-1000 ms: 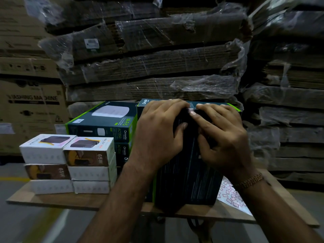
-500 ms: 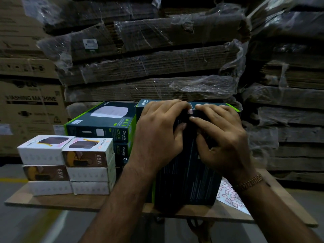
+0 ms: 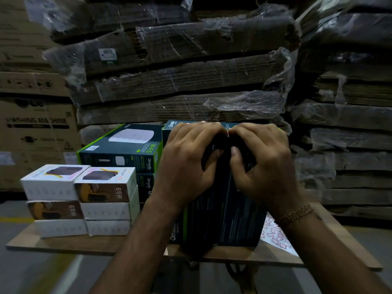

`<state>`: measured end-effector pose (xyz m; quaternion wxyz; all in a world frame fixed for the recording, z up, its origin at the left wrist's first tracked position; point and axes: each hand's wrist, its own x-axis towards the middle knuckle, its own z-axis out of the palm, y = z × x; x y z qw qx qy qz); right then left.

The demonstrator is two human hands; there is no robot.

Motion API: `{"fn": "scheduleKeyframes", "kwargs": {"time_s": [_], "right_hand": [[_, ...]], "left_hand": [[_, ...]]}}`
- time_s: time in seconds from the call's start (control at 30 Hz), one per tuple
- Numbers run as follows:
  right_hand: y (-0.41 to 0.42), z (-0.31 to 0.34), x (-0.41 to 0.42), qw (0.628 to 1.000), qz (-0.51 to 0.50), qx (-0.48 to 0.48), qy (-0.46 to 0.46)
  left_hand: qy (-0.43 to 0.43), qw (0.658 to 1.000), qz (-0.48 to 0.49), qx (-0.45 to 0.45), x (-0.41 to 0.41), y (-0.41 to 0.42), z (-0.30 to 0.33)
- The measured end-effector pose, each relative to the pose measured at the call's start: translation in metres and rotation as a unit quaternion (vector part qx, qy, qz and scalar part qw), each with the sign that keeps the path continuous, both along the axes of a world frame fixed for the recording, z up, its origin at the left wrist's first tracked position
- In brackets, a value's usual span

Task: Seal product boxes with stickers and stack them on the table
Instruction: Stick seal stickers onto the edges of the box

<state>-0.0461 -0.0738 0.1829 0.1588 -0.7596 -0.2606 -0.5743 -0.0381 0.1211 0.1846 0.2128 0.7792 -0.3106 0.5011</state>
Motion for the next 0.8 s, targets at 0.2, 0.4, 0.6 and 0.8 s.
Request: {"fn": "scheduleKeyframes", "kwargs": {"time_s": [0.2,0.4,0.6,0.8], "right_hand": [[0.006,0.022,0.006,0.996,0.011,0.075,0.052],[0.002,0.032,0.005,0.993,0.031,0.066,0.095],[-0.006,0.037,0.004,0.99,0.054,0.046,0.12],[-0.011,0.034,-0.001,0.988,0.079,0.06,0.12]], "left_hand": [[0.014,0.995,0.018,-0.101,-0.006,-0.015,0.01],[0.028,0.991,0.041,-0.124,-0.004,-0.022,0.018],[0.08,0.992,0.008,-0.093,-0.004,-0.011,0.023],[0.116,0.992,-0.024,-0.044,-0.005,0.005,0.02]]}}
